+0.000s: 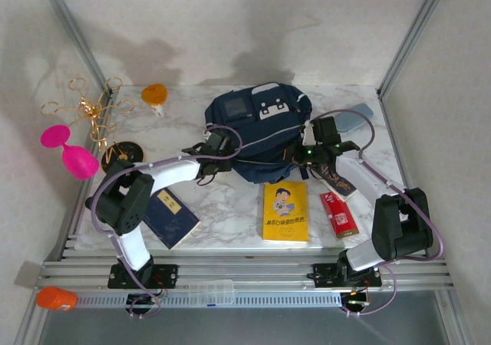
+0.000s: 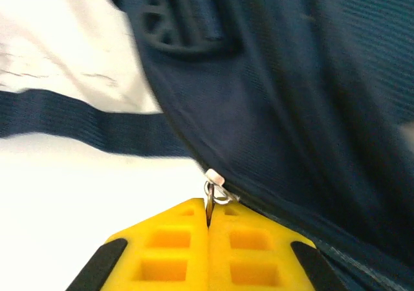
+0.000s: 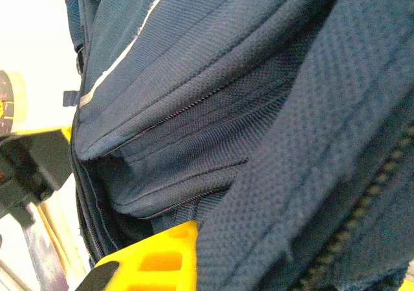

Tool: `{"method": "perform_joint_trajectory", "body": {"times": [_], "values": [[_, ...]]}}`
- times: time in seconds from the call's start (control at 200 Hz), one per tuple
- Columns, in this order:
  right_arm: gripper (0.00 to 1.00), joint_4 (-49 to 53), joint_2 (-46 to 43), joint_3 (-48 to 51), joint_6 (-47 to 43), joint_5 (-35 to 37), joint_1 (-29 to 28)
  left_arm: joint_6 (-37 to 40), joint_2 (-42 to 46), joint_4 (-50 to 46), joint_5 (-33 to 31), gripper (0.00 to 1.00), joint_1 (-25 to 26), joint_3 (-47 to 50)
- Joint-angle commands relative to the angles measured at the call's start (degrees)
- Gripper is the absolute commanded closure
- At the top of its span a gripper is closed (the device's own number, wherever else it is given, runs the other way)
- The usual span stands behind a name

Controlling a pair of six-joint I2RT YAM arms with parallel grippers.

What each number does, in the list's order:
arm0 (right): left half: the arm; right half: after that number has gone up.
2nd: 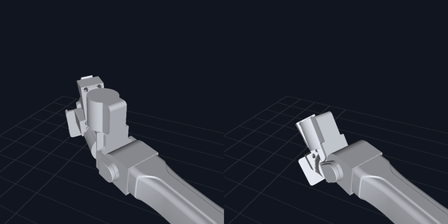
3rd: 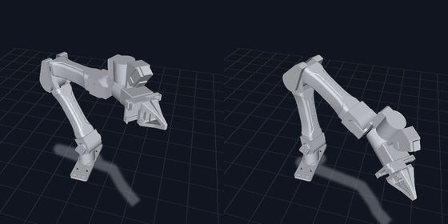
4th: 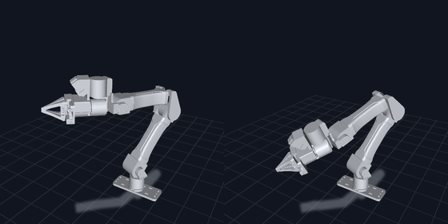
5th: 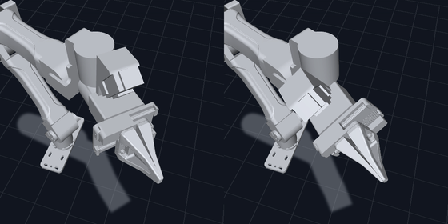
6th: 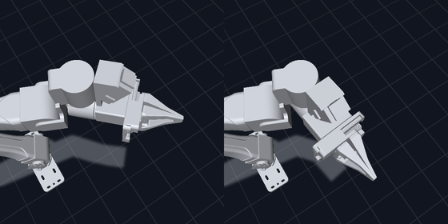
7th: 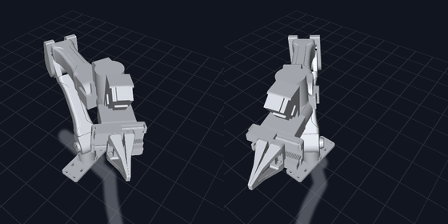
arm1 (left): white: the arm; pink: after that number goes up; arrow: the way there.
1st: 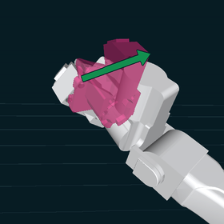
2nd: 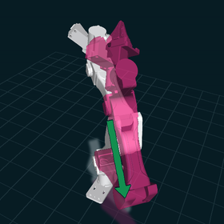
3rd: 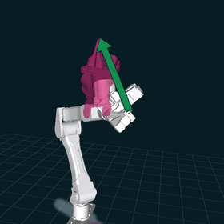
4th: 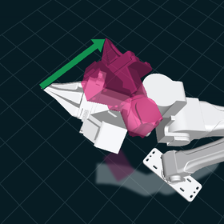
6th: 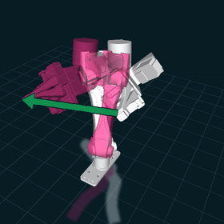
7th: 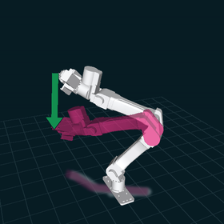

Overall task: Pack the student bag
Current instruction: Unzip the student bag at the center of the table.

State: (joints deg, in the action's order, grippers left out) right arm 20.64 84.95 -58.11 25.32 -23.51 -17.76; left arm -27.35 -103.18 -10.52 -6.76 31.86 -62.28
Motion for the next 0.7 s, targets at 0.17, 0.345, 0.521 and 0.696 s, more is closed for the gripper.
{"method": "perform_joint_trajectory", "body": {"times": [0.17,0.345,0.521,0.696], "values": [[1.0,-0.3,-2.03,-2.44,-5.71,-7.65,0.44,1.92,-7.31,3.66,-6.13,1.0,-5.5,-6.3],[1.0,1.02,-0.08,-2.74,-7.77,-10.9,0.43,3.59,-11.25,6.5,-3.71,1.0,-9.34,-11.06],[1.0,-1.9,2.85,-2.72,-7.97,-12.47,-0.46,4.38,-7.87,7.77,-3.69,1.0,-9.74,-9.22],[1.0,-5.33,9.24,-6.9,-8.14,-13.05,-3.62,0.87,0.25,4.62,-8.99,1.0,-9.8,-1.45]]}}
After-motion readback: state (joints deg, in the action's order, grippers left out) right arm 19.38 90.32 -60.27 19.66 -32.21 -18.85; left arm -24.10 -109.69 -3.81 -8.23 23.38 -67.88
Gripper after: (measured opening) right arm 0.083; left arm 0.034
